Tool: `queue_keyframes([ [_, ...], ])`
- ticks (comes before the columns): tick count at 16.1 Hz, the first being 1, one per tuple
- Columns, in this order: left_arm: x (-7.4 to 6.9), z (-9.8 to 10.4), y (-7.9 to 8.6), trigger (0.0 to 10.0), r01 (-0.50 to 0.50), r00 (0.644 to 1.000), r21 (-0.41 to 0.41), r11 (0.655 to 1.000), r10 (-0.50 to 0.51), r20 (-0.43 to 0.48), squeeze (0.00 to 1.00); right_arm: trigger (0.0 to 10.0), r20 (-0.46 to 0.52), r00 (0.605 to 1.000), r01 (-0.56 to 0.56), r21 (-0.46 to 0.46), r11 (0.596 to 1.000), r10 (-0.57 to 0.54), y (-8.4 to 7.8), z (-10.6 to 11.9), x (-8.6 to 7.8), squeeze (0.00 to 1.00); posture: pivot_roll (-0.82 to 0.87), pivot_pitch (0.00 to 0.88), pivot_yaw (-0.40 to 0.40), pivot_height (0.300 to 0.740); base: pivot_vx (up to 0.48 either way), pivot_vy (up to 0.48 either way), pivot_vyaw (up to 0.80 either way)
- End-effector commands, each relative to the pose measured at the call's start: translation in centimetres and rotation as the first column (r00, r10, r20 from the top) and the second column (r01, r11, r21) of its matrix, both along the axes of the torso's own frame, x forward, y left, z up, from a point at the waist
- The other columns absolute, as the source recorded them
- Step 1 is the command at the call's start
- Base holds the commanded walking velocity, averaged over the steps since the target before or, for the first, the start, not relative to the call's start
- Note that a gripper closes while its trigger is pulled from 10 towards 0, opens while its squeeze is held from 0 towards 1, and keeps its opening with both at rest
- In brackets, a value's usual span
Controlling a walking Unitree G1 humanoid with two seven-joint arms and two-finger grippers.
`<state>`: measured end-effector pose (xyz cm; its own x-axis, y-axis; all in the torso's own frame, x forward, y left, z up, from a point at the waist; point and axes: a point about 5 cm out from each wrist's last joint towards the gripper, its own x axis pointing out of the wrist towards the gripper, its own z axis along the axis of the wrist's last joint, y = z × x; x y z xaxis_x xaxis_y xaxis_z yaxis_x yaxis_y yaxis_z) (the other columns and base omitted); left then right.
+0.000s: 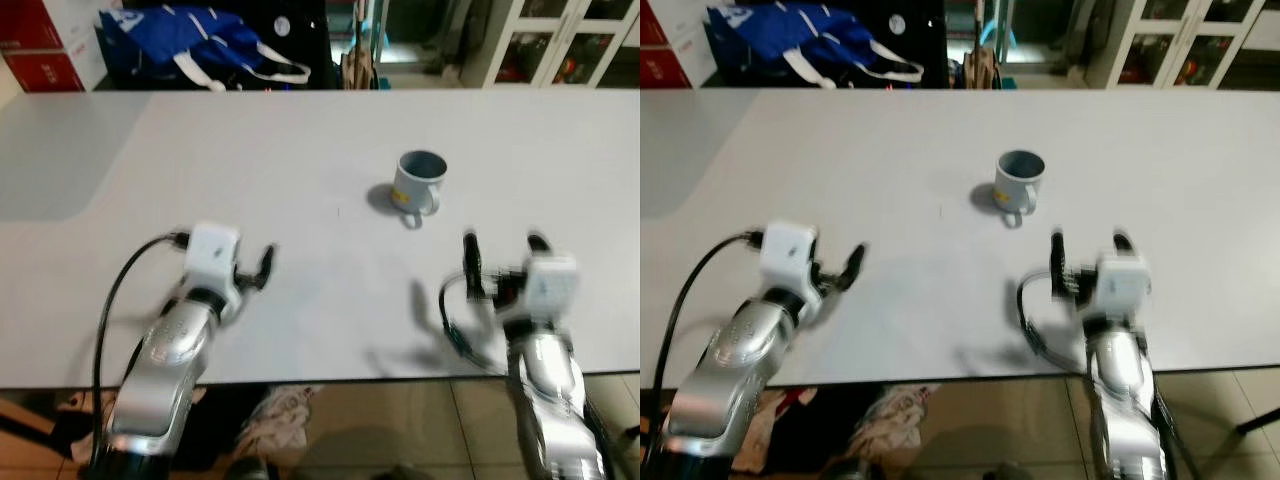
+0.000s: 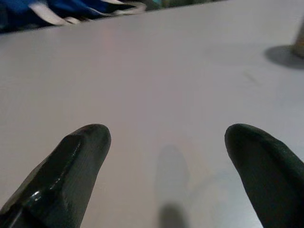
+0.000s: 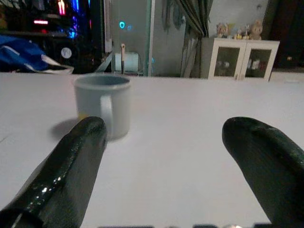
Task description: Setting the table
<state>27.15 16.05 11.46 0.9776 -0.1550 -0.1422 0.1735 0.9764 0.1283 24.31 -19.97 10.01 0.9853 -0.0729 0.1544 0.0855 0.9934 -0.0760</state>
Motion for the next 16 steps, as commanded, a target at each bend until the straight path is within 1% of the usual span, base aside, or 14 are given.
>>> queue_keyframes([
  [1,-0.6,-1.0,0.2,10.0,-0.031,0.999,0.045,0.999,0.03,0.023,0.0,10.0,-0.002,1.0,-0.012,0.027,1.0,0.012,0.3,-0.7,-1.3,0.0,-0.07,0.0,0.037,0.727,0.0,0.0,0.0],
  [2,-1.3,-1.9,0.3,10.0,-0.049,0.998,0.049,0.998,0.048,0.03,0.0,10.0,-0.041,0.999,-0.002,0.04,0.999,0.004,0.2,-2.0,-2.5,0.0,-0.08,0.0,0.041,0.727,0.0,0.0,0.0],
  [3,-1.7,-2.1,1.0,10.0,-0.098,0.994,0.01,0.995,0.098,0.046,0.0,10.0,-0.089,0.996,0.022,0.055,0.998,-0.017,-0.2,-3.4,-3.5,0.0,-0.08,0.0,0.041,0.727,0.0,0.0,0.0],
  [4,-1.7,-1.7,1.7,10.0,-0.137,0.987,-0.038,0.99,0.139,0.078,0.0,10.0,-0.114,0.993,0.048,0.078,0.996,-0.039,-0.7,-4.0,-3.9,0.0,-0.08,0.0,0.042,0.727,0.0,0.0,0.0],
  [5,-1.8,-1.2,1.8,10.0,-0.121,0.988,-0.073,0.99,0.128,0.091,0.0,10.0,-0.119,0.991,0.072,0.088,0.994,-0.062,-1.3,-4.1,-4.1,0.0,-0.07,0.0,0.046,0.727,0.0,0.0,0.0],
  [7,-2.7,-2.1,1.4,10.0,-0.041,0.997,-0.046,0.998,0.043,0.064,0.0,10.0,-0.118,0.989,0.104,0.097,0.99,-0.092,-1.9,-3.9,-4.6,0.0,-0.07,0.0,0.05,0.727,0.0,0.0,0.0],
  [8,-3.4,-3.2,0.8,10.0,0.042,0.999,-0.04,0.998,-0.042,0.008,0.0,10.0,-0.121,0.989,0.1,0.102,0.99,-0.088,-1.7,-4.0,-5.1,0.0,-0.08,0.0,0.056,0.727,0.0,0.0,0.0],
  [9,-3.6,-3.8,0.3,10.0,0.072,0.997,-0.063,0.995,-0.073,-0.013,0.0,10.0,-0.123,0.99,0.088,0.105,0.991,-0.075,-1.3,-4.1,-5.4,0.0,-0.09,0.0,0.058,0.727,0.0,0.0,0.0],
  [11,-2.1,-3.7,-0.4,10.0,0.057,0.998,-0.165,0.985,-0.06,-0.017,0.0,10.0,-0.126,0.991,0.067,0.103,0.992,-0.054,-0.9,-4.2,-5.0,0.0,-0.09,0.0,0.058,0.727,0.0,0.0,0.0],
  [12,-1.2,-3.2,-0.6,10.0,0.06,0.998,-0.166,0.984,-0.06,0.001,0.0,10.0,-0.125,0.991,0.051,0.094,0.994,-0.039,-0.8,-4.0,-4.6,0.0,-0.09,0.0,0.057,0.727,0.0,0.0,0.0],
  [13,-0.9,-3.1,-0.8,10.0,0.073,0.997,-0.173,0.982,-0.073,0.005,0.0,10.0,-0.127,0.991,0.046,0.094,0.995,-0.033,-0.9,-3.9,-4.4,0.0,-0.09,0.0,0.055,0.727,0.0,0.0,0.0],
  [14,-0.5,-2.8,-1.0,10.0,0.068,0.998,-0.162,0.984,-0.067,0.012,0.0,10.0,-0.135,0.991,0.034,0.086,0.996,-0.022,-0.9,-3.9,-4.1,0.0,-0.09,0.0,0.051,0.727,0.0,0.0,0.0],
  [16,0.0,-2.1,-1.3,10.0,0.062,0.998,-0.165,0.984,-0.057,0.032,0.0,10.0,-0.151,0.988,0.009,0.081,0.997,0.003,-0.8,-3.9,-3.8,0.0,-0.09,0.0,0.041,0.727,0.0,0.0,0.0],
])
